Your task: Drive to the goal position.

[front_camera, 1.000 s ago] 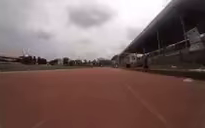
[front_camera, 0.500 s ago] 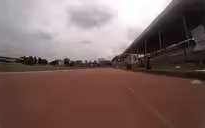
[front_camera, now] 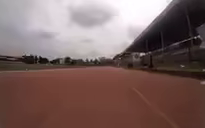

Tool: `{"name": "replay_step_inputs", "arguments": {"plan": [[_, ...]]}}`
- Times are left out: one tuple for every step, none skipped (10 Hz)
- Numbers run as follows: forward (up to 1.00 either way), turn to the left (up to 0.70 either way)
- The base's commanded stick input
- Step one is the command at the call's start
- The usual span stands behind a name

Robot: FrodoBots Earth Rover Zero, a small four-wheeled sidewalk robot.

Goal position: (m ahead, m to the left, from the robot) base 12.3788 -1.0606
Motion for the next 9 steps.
{"name": "replay_step_inputs", "arguments": {"plan": [[0.7, 0.0], [0.7, 0.0], [0.7, 0.0], [0.7, 0.0], [0.7, 0.0], [0.7, 0.0], [0.7, -0.19], [0.7, -0.33], [0.7, -0.24]]}}
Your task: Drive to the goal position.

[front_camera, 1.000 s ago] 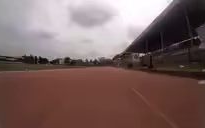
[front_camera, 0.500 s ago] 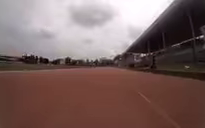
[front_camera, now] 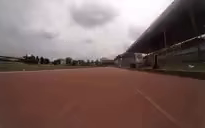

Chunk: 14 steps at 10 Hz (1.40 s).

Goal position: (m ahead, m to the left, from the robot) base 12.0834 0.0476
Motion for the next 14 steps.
{"name": "replay_step_inputs", "arguments": {"plan": [[0.7, -0.15], [0.7, -0.06], [0.7, -0.07], [0.7, -0.26], [0.7, -0.35], [0.7, -0.35], [0.7, -0.35], [0.7, -0.35], [0.7, -0.35], [0.7, -0.35], [0.7, -0.35], [0.7, -0.31], [0.7, -0.21], [0.7, -0.11]]}}
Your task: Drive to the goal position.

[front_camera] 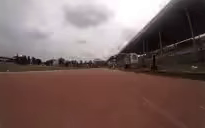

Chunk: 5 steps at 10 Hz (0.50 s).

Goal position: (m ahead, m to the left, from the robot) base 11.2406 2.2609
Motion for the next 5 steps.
{"name": "replay_step_inputs", "arguments": {"plan": [[0.7, -0.01], [0.7, 0.0], [0.7, 0.0], [0.7, 0.0], [0.7, -0.11]]}}
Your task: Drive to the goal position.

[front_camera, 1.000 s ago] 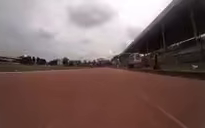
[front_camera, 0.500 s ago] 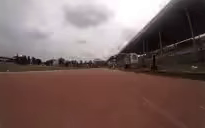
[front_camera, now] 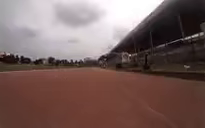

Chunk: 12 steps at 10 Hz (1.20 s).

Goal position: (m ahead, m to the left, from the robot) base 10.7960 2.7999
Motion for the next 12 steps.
{"name": "replay_step_inputs", "arguments": {"plan": [[0.7, -0.32], [0.7, 0.0], [0.7, 0.0], [0.7, 0.0], [0.7, 0.0], [0.7, 0.0], [0.7, 0.0], [0.7, 0.0], [0.7, 0.0], [0.7, 0.0], [0.7, 0.0], [0.7, 0.0]]}}
